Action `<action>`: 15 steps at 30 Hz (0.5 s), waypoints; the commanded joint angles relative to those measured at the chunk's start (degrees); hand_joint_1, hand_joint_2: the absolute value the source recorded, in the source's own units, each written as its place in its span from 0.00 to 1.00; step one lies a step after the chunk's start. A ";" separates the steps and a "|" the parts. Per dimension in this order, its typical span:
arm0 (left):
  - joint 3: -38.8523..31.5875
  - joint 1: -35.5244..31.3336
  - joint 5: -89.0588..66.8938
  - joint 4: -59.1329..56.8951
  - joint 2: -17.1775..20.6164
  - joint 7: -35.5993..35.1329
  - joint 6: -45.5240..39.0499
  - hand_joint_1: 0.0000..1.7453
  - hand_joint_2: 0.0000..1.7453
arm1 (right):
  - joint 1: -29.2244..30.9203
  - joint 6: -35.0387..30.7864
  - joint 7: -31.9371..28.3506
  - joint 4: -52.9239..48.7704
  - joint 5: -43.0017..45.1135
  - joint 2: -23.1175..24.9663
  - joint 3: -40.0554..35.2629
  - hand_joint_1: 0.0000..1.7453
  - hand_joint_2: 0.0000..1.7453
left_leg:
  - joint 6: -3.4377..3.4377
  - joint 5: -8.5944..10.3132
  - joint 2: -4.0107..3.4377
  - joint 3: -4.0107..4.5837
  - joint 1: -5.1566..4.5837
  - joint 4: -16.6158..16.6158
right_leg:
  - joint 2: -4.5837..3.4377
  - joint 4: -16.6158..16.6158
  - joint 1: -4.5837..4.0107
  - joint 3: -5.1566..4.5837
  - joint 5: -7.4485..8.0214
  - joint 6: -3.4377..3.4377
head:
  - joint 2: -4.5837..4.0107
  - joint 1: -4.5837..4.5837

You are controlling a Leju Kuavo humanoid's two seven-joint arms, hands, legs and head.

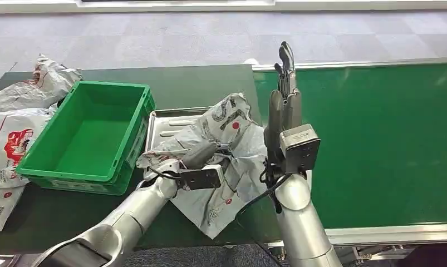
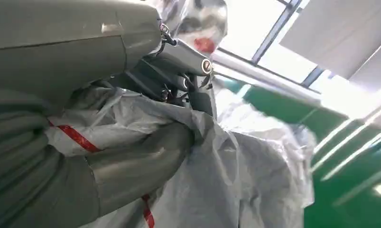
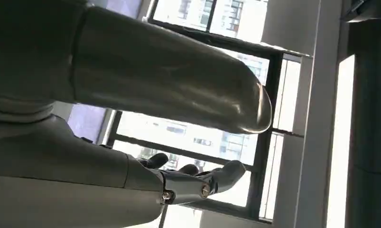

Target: Moved the parcel from conveyor to table for the left to box.

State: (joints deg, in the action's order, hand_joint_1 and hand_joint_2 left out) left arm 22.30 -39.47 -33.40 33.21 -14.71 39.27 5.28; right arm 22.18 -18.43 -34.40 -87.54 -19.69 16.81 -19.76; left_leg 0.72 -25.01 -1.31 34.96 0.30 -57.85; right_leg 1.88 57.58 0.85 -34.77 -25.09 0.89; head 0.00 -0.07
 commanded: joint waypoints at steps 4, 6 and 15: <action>-17.54 3.30 17.52 23.99 3.99 -1.34 -6.33 1.00 1.00 | 1.50 -1.18 -0.34 3.66 0.10 -1.92 2.09 0.00 0.00 | 0.00 -0.03 -0.10 -0.04 0.04 0.00 | -0.23 -0.02 -0.04 0.00 0.03 -0.04 | 0.00 0.00; -18.24 3.23 15.47 24.34 3.87 -1.05 -13.13 1.00 1.00 | 1.59 -1.43 -0.38 3.73 0.21 -2.12 1.66 0.00 0.00 | 0.01 -0.03 -0.08 -0.10 0.07 0.04 | -0.25 -0.06 -0.06 0.05 0.02 -0.06 | 0.00 0.00; -18.88 0.58 -2.77 24.51 6.90 -3.05 -42.50 1.00 1.00 | 2.17 -1.81 -0.86 5.49 0.62 -1.57 0.64 0.00 0.00 | 0.04 0.01 0.03 -0.05 0.08 0.02 | -0.12 -0.01 -0.07 0.06 0.00 -0.06 | 0.00 0.00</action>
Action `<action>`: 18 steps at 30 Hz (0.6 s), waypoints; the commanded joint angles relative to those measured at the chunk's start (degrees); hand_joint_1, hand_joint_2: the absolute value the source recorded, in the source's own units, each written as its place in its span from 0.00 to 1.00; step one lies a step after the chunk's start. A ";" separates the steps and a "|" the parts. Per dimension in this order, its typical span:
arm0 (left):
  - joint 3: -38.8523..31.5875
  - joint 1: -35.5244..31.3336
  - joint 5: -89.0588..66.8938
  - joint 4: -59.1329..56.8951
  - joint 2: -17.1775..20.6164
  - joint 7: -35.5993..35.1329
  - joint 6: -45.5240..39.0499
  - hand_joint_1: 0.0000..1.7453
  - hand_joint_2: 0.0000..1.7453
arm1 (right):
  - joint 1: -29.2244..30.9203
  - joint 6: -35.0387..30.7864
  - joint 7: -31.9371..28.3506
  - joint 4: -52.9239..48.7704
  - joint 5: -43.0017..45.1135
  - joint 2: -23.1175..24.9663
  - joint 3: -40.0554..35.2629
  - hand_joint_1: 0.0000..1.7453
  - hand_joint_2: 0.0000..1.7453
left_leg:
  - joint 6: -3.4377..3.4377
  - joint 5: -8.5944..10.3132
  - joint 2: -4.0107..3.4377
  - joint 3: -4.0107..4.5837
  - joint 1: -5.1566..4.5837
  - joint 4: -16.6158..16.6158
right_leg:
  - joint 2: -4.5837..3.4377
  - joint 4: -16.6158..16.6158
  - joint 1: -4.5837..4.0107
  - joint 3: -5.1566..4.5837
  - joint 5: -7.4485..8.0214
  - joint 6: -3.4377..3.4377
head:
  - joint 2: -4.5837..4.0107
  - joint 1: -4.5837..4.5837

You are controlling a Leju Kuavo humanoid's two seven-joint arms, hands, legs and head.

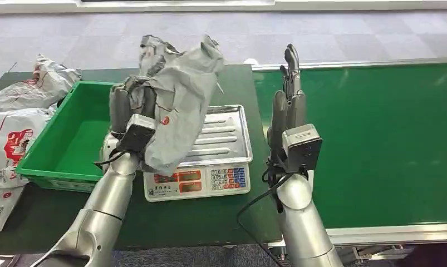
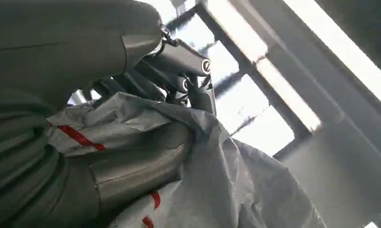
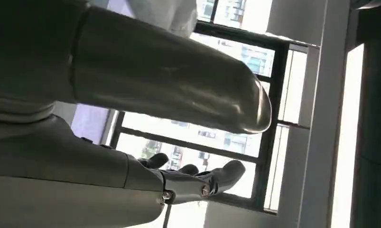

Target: Moved the parcel from conveyor to table for the left to box.

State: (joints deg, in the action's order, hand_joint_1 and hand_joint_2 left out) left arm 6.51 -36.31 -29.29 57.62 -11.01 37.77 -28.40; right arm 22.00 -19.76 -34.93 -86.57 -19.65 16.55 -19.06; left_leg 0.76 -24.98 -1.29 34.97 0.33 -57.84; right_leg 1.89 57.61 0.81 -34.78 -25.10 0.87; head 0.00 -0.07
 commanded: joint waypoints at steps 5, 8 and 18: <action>-17.65 -2.33 -36.82 7.15 -1.27 -4.71 -11.60 1.00 1.00 | 3.19 -0.73 -0.29 5.90 1.19 -0.94 -0.86 0.00 0.00 | -0.02 -0.04 -0.07 -0.15 0.05 0.05 | -0.30 -0.09 -0.03 0.13 0.04 -0.07 | 0.00 0.00; -21.14 -2.72 -45.43 7.87 -2.43 -4.42 -11.60 1.00 1.00 | 3.33 -0.92 -0.34 6.29 1.41 -0.85 -1.09 0.00 0.00 | -0.01 -0.06 -0.13 0.02 0.06 -0.07 | -0.29 0.01 -0.05 -0.03 0.04 -0.05 | 0.00 0.00; -20.22 -2.63 -58.61 8.18 -0.97 -11.47 -11.60 1.00 1.00 | 3.24 -1.27 -0.51 6.47 1.71 -1.01 -1.32 0.00 0.00 | 0.00 -0.03 0.07 -0.18 0.09 0.07 | -0.23 -0.12 -0.08 0.17 0.00 -0.09 | 0.00 0.00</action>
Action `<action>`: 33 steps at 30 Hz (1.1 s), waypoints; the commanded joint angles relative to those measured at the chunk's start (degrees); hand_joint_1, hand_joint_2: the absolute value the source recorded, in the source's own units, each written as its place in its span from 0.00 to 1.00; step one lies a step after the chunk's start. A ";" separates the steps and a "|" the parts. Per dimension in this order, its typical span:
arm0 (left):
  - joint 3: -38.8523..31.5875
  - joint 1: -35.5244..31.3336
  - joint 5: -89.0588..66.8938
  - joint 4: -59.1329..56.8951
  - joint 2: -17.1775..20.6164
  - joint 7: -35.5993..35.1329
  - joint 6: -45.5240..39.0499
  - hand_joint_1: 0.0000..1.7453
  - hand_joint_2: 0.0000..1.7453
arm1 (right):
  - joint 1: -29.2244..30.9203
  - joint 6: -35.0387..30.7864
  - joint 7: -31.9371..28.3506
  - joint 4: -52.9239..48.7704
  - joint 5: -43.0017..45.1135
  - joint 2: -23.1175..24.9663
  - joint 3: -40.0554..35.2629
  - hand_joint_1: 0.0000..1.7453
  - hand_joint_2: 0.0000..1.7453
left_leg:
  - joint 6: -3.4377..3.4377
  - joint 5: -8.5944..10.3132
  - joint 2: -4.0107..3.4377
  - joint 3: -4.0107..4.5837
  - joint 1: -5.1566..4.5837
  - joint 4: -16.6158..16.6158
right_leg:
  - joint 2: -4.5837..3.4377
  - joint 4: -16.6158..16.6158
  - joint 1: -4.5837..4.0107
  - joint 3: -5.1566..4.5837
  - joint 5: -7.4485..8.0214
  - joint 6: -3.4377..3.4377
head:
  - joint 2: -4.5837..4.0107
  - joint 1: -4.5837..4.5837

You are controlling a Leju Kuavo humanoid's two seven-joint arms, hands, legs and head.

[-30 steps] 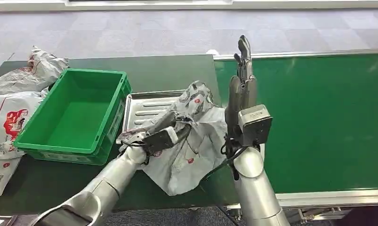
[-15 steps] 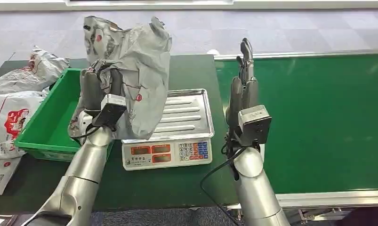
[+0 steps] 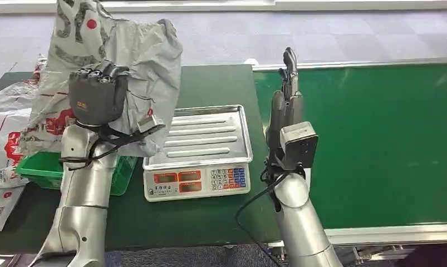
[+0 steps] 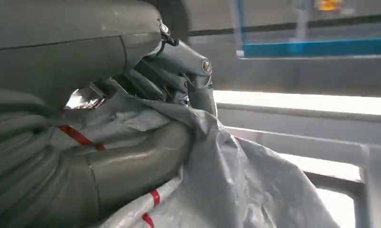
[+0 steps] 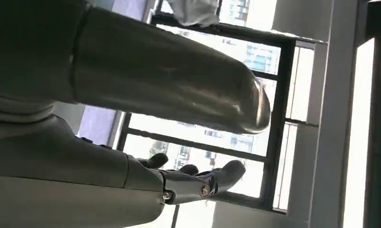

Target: Moved the parcel from conveyor to table for the left to box.

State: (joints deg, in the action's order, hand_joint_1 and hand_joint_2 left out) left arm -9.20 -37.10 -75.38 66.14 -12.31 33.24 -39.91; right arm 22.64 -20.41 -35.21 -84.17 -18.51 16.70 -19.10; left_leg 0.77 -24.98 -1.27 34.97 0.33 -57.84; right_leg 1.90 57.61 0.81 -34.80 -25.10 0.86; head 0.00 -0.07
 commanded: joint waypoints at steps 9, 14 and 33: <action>20.65 -5.21 -14.62 -13.14 15.01 -32.62 -0.09 1.00 1.00 | 2.16 -1.04 -0.45 3.93 0.94 -1.77 -1.59 0.00 0.00 | 0.02 0.01 0.12 -0.08 0.09 0.04 | -0.08 -0.06 -0.07 0.10 0.01 -0.10 | 0.00 0.00; 26.11 -10.05 -14.62 -31.48 15.01 -37.99 -0.09 1.00 1.00 | 1.44 -1.13 -0.76 3.27 1.26 -2.40 -1.49 0.00 0.00 | 0.00 0.05 0.15 -0.18 0.05 0.09 | -0.08 -0.09 -0.03 0.15 0.03 -0.11 | 0.00 0.00; -12.31 -8.74 14.19 -40.14 9.59 -18.74 -0.09 0.00 0.00 | 1.21 0.38 0.03 1.45 0.68 -1.53 -1.78 0.00 0.00 | 0.03 0.02 -0.06 -0.03 0.09 0.02 | -0.24 -0.01 -0.09 -0.02 0.03 -0.15 | 0.00 0.00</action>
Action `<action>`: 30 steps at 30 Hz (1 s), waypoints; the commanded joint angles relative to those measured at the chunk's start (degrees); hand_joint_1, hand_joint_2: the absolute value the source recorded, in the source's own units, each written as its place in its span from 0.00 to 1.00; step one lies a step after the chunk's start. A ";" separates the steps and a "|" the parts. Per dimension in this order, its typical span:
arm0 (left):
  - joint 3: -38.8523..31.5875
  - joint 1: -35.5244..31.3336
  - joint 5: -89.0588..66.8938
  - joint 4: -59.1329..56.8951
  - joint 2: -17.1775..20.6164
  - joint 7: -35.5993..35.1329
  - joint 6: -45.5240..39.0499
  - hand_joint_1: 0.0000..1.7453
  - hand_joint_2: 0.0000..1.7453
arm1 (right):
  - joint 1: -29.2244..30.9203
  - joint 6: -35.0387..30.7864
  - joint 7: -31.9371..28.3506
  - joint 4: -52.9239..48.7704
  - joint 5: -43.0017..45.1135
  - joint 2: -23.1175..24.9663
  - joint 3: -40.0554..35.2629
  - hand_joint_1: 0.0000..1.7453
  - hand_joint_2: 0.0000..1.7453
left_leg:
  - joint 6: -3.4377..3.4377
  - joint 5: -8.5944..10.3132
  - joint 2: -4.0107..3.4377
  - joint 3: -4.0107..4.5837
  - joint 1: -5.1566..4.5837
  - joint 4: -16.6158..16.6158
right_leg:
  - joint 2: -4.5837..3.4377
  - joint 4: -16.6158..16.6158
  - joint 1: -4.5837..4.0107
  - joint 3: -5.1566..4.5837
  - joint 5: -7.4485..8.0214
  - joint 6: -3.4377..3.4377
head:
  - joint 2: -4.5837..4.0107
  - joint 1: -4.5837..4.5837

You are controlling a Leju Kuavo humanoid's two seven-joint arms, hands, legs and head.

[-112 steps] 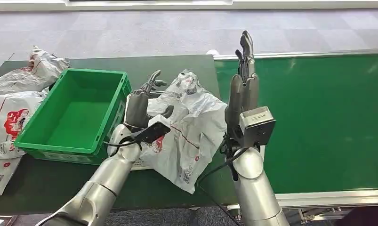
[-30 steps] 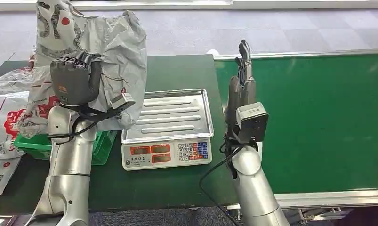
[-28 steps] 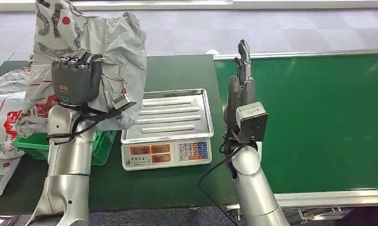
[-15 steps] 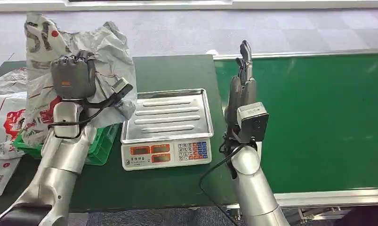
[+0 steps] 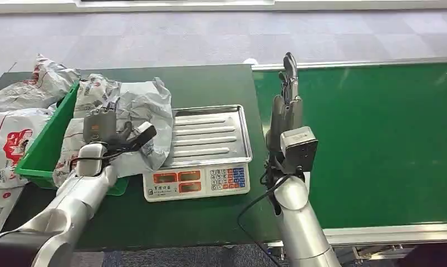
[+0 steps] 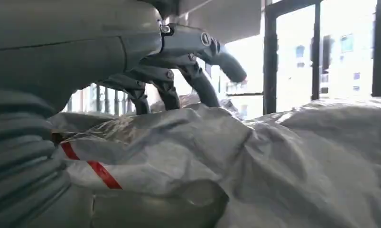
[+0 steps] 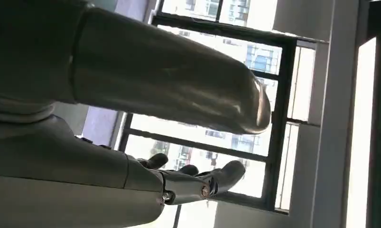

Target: Moved the parcel from conveyor to table for the left to box.

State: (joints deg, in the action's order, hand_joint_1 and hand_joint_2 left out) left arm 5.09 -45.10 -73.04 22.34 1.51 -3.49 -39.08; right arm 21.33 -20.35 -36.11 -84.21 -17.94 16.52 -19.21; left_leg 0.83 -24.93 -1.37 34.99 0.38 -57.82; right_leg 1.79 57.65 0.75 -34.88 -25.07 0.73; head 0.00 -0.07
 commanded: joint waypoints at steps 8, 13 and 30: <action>-35.95 -4.44 25.29 8.30 -8.67 36.93 -0.92 0.00 0.00 | 4.37 -0.09 1.30 3.71 0.47 -0.95 -1.46 0.00 0.00 | -0.03 0.01 0.22 0.02 0.09 -0.06 | -0.02 -0.04 -0.07 0.07 0.01 -0.03 | 0.00 0.00; -19.76 5.31 61.40 42.58 -11.44 43.49 -0.92 0.00 0.00 | 4.01 -2.20 1.23 4.88 1.14 -1.20 -1.13 0.00 0.00 | -0.04 -0.03 0.17 -0.05 0.10 -0.01 | -0.13 -0.10 -0.07 0.13 0.03 -0.05 | 0.00 0.00; 4.36 22.45 75.29 70.08 -12.51 33.31 29.16 0.00 1.00 | -4.72 -5.67 4.46 -7.12 2.48 -1.43 4.05 0.00 1.00 | -0.04 -0.02 0.43 -0.09 0.04 0.09 | 0.20 -0.20 0.00 0.20 -0.08 -0.04 | 0.00 0.00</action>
State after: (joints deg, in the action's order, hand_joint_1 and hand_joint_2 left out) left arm -2.03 -26.49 8.19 91.65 -12.63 32.34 -21.21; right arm 20.11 -27.21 -33.44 -84.33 -15.01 16.52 -18.60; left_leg 0.81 -24.99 -1.28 35.03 0.36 -57.83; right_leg 1.90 57.58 0.79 -34.90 -25.12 0.74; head 0.00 -0.07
